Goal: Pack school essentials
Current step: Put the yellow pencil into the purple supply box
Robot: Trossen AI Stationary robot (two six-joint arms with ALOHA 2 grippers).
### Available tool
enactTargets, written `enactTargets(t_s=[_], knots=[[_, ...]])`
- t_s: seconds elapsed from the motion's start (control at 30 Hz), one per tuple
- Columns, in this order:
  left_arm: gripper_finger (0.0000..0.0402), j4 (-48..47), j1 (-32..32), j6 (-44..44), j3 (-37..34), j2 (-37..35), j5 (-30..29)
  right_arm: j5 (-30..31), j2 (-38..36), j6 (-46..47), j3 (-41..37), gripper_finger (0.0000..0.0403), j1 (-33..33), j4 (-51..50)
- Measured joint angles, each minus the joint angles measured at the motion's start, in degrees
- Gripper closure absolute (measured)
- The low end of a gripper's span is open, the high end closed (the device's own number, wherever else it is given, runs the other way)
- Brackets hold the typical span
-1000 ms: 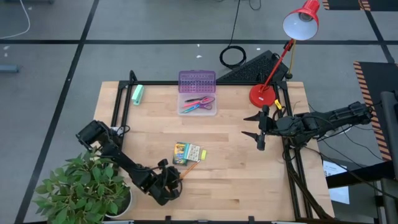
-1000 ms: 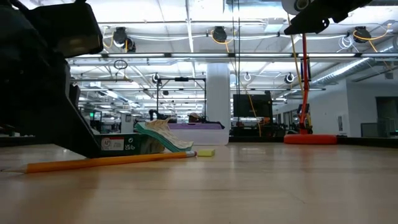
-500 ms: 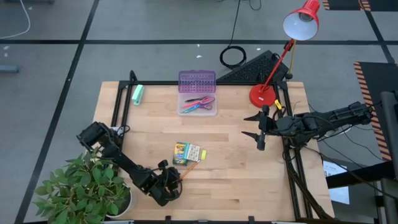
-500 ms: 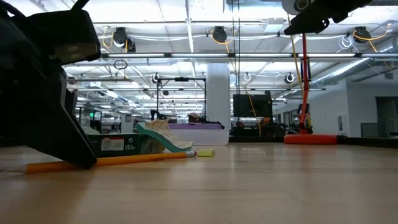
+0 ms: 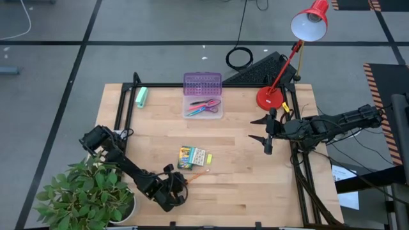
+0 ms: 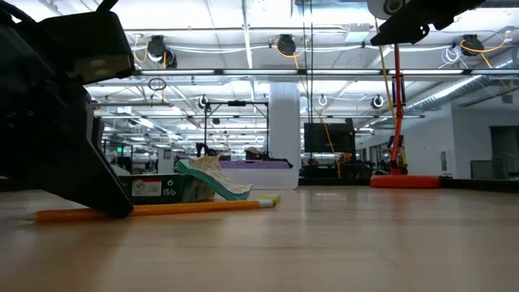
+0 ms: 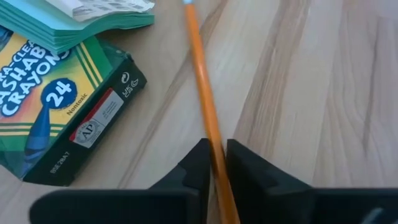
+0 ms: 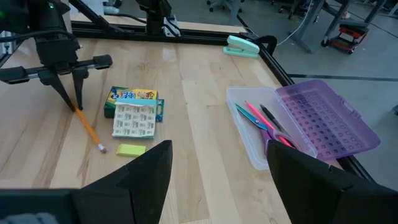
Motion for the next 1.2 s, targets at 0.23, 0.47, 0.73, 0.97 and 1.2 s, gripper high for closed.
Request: enactTargets(t_s=[0.23, 0.47, 0.73, 0.97, 1.2], knots=[[0.0368, 0.68, 0.02, 2.38, -0.06, 0.02, 0.14, 0.00, 0.00, 0.00, 0.00, 0.0147, 0.00, 0.00], [0.0370, 0.85, 0.02, 3.81, -0.08, 0.04, 0.14, 0.00, 0.01, 0.00, 0.00, 0.0147, 0.00, 0.00], [0.0371, 1.17, 0.03, 4.60, -0.17, -0.48, 0.20, 0.00, 0.01, 0.00, 0.00, 0.0147, 0.00, 0.00], [0.0371, 1.16, 0.37, 7.82, -0.37, -3.59, -0.42, 0.00, 0.01, 0.00, 0.00, 0.0147, 0.00, 0.03], [0.0371, 1.60, 1.55, 11.23, -0.26, -6.15, -1.21, 0.00, 0.01, 0.00, 0.02, 0.0147, 0.00, 0.04]])
